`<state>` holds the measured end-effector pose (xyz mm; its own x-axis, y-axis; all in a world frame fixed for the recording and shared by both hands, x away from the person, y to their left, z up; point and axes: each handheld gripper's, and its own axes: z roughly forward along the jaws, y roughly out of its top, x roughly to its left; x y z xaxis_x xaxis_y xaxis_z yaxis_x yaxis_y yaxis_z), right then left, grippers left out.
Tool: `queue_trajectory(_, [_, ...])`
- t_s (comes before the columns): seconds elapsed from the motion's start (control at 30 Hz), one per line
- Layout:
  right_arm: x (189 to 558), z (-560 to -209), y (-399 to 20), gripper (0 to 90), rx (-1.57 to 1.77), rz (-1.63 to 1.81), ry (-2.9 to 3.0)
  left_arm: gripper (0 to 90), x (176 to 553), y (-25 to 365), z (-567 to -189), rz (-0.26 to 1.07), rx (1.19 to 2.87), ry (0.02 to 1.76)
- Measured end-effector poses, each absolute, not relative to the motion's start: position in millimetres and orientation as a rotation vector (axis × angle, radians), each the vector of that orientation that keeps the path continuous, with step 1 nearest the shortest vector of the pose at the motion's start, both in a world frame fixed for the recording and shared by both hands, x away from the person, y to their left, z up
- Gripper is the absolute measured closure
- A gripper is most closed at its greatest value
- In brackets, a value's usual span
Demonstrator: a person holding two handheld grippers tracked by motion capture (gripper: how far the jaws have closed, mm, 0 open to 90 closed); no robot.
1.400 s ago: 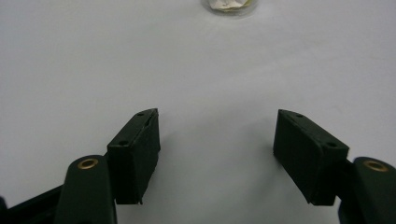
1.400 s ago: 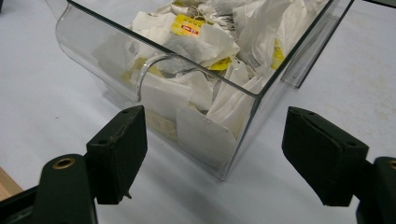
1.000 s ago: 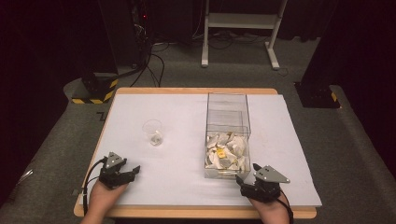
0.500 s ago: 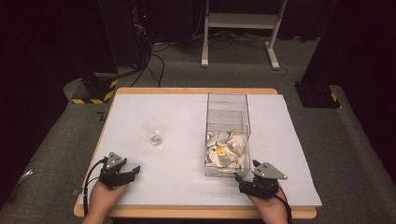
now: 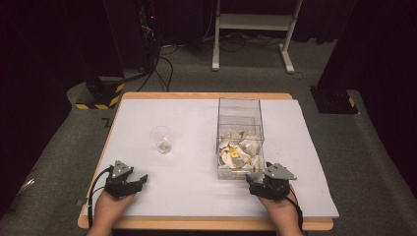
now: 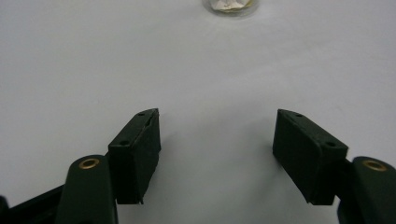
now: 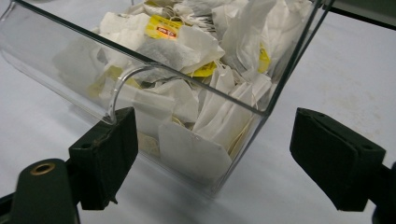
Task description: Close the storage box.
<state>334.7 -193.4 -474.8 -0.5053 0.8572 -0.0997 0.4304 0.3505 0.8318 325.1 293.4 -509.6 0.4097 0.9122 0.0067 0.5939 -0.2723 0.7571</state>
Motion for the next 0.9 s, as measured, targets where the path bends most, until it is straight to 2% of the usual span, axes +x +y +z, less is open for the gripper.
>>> queue_trajectory(0.9, [378.3, -479.8, -192.0, 14.2, 1.194, 1.03, 2.006, 32.5, 325.0, 293.3, -509.6, 0.594, 1.979, 1.28])
